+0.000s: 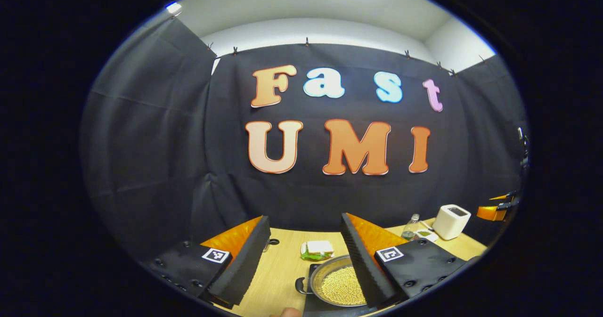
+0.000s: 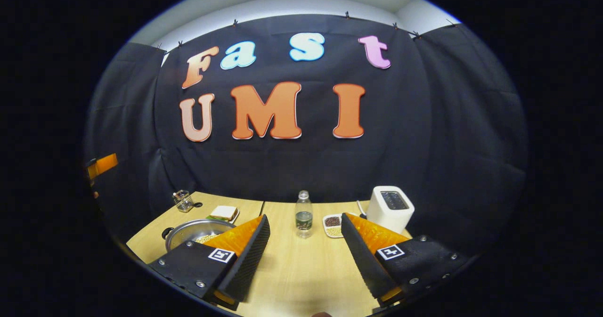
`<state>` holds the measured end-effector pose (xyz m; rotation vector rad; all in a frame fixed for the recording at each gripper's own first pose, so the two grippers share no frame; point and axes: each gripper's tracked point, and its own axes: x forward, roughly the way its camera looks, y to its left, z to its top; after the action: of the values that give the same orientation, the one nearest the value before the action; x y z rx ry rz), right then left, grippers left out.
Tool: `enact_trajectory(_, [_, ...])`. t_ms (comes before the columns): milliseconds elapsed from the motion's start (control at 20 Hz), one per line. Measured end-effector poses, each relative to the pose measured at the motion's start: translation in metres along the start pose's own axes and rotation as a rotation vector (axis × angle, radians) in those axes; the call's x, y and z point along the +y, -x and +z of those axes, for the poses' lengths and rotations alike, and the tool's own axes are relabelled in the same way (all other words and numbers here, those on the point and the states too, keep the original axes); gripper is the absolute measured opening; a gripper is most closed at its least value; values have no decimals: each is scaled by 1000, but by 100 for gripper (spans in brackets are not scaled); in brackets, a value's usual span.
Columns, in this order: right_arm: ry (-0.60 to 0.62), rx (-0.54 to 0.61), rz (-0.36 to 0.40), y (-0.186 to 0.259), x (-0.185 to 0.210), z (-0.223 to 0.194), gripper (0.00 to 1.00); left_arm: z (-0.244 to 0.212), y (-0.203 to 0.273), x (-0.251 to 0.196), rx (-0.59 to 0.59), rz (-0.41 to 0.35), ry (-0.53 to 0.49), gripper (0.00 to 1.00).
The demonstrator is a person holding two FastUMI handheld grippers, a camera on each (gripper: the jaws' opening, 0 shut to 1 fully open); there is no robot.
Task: First push the handle of the pot to place it horizontally, then grasp the pot with both hands and set it on the induction cooktop.
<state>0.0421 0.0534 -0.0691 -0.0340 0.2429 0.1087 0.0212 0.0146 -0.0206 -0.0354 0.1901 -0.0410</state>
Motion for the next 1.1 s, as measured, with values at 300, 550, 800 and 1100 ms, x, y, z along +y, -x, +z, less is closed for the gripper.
enact_trajectory(300, [26,-116,-112,55,-71,38,94,53,44,61,-123,161,-25,98])
enact_trajectory(550, [1,-146,-167,81,-102,48,94,66,64,57,-152,151,-10,99])
enact_trajectory(800, [3,-156,-180,93,-108,55,94,72,70,45,-163,131,-12,99])
enact_trajectory(1100, [8,-166,-177,100,-107,62,94,70,70,42,-151,126,-5,99])
